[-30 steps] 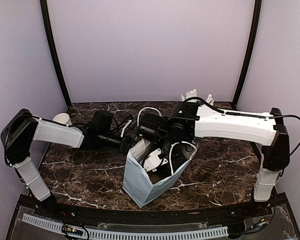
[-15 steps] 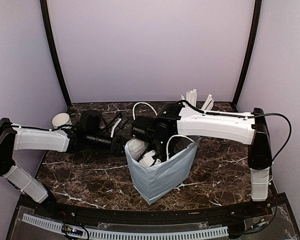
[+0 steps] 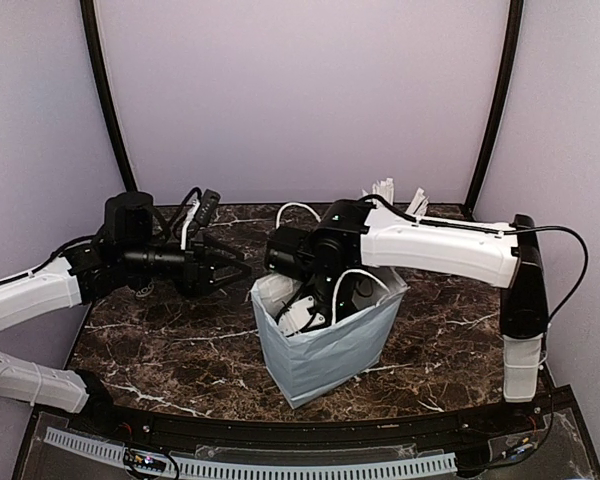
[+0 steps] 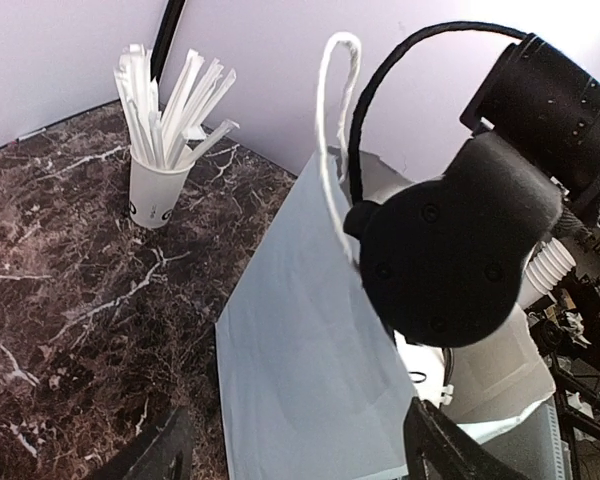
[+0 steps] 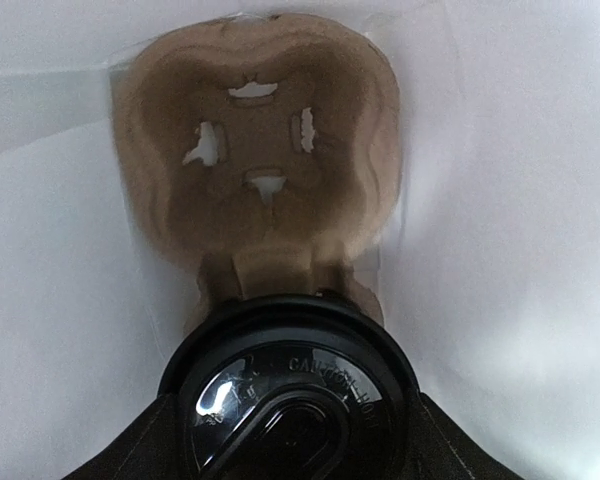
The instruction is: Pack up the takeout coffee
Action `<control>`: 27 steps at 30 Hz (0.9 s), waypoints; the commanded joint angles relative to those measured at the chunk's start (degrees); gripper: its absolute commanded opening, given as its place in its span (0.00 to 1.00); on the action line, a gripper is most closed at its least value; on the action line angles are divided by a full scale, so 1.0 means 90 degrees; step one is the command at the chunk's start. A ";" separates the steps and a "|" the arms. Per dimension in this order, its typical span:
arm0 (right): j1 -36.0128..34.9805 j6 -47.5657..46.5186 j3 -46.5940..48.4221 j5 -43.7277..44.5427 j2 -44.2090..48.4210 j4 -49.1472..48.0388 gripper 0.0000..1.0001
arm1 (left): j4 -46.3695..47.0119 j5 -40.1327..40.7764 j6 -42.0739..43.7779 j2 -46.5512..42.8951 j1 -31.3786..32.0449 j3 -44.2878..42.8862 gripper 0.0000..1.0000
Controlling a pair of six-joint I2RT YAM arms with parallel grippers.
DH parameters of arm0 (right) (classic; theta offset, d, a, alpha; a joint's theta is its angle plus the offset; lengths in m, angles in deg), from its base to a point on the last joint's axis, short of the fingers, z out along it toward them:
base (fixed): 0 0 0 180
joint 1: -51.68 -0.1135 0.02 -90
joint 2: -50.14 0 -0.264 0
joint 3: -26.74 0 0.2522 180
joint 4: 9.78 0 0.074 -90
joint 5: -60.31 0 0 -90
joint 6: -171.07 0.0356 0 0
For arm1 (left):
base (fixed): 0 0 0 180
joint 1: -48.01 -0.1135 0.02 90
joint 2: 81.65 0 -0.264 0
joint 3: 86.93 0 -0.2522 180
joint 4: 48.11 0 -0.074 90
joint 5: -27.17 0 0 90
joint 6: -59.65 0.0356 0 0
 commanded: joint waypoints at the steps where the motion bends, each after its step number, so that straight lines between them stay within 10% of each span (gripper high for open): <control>1: 0.0028 0.0166 0.0662 -0.0081 0.0525 0.0203 0.35 | -0.0860 0.0392 0.0322 -0.0441 -0.0029 -0.0233 0.75; 14: -0.0089 0.0243 0.1797 -0.0096 0.1392 0.0182 0.34 | -0.0468 0.0409 -0.0072 -0.0738 -0.0026 -0.0176 0.75; 27: 0.0017 0.0932 0.0126 -0.0115 0.1264 -0.0234 0.33 | 0.0505 0.0275 -0.1232 -0.0895 0.0215 -0.0345 0.78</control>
